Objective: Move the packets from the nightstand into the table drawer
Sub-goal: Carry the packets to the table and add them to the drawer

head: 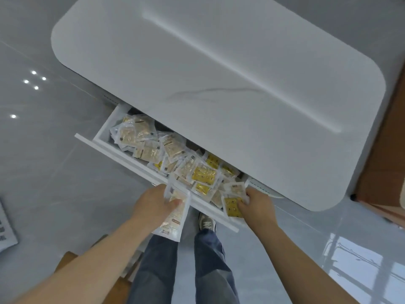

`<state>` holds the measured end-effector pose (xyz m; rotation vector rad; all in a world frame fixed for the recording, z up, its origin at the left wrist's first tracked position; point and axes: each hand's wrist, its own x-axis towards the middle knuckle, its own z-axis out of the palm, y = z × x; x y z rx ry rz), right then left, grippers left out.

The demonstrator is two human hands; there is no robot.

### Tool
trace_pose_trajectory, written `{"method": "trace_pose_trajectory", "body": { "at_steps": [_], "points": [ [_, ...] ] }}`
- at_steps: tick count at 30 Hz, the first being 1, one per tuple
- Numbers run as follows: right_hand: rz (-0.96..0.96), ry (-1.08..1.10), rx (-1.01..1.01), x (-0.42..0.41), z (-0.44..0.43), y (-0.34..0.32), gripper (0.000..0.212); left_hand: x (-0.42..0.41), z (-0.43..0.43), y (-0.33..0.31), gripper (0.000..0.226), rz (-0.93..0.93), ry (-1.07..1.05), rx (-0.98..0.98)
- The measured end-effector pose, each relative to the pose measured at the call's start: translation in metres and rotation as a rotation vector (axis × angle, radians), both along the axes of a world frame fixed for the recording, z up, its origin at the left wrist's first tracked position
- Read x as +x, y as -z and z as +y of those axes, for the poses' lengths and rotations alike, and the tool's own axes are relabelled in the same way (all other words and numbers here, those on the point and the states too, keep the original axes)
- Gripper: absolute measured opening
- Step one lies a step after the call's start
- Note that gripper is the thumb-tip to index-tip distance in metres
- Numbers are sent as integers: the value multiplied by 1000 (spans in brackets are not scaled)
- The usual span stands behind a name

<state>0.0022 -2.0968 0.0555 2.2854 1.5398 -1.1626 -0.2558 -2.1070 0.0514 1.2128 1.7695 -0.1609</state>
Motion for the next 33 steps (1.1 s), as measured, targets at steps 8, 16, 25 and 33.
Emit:
{"method": "trace_pose_trajectory", "body": {
  "at_steps": [8,16,25,33],
  "points": [
    [-12,-70,12,-36,9,92,8,-4,-4,69,31,-50,-24,41],
    [-19,-90,-32,-63,23,136,22,-20,4,101,34,-36,-31,91],
    [-3,-43,-75,-45,19,128,31,-6,48,108,28,-86,-305,111],
    [-8,-36,-60,-33,26,117,28,13,82,123,18,-227,-564,-12]
  ]
}}
